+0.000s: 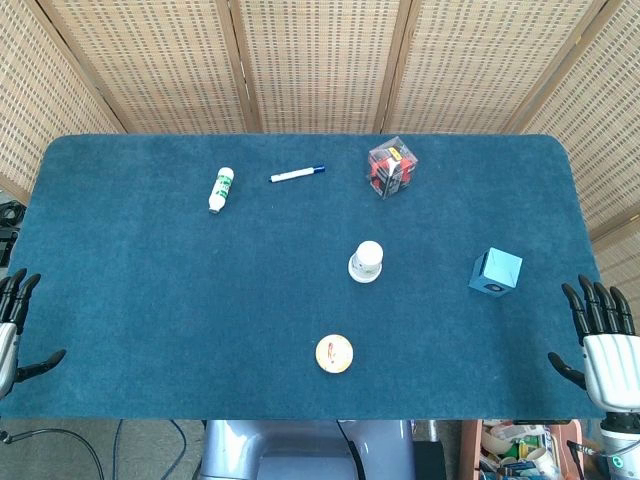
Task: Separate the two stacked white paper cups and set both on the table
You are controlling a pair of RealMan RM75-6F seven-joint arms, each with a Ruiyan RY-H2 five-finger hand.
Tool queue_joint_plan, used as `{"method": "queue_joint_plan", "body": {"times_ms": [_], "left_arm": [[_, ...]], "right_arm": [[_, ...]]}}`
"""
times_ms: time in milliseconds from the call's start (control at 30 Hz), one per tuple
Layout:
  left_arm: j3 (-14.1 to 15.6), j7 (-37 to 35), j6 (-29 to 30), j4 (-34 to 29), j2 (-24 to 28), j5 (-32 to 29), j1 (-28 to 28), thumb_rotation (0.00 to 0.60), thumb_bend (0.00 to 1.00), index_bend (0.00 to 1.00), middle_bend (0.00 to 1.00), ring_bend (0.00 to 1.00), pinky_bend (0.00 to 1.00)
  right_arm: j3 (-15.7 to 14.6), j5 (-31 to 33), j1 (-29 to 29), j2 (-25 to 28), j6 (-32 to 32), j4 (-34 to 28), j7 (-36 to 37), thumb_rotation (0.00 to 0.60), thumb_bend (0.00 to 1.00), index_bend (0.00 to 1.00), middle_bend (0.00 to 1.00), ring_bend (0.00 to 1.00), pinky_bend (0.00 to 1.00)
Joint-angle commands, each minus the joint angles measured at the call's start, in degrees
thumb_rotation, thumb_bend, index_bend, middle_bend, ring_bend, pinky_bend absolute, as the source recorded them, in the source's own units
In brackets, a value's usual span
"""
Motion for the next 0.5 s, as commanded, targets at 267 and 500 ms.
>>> {"method": "queue_joint_plan", "body": {"times_ms": [267, 500], "left_arm": [[-0.17, -0.29, -0.03, 0.49, -0.40, 0.54, -0.09, 0.600, 0.06, 0.00, 0.00, 0.00, 0.00], [-1.18, 1.74, -1.17, 1.66, -1.60, -1.11, -1.05, 0.600, 0.06, 0.00, 0.00, 0.00, 0.00]], "right_arm": [[-0.24, -1.38, 1.97, 0.90, -3.60, -0.51, 0.04, 0.600, 0.00, 0.00, 0.00, 0.00, 0.00], [3.10, -0.09, 10.07, 4.48, -14.63, -4.90, -0.53, 0.600, 0.00, 0.00, 0.05, 0.00, 0.01]]}}
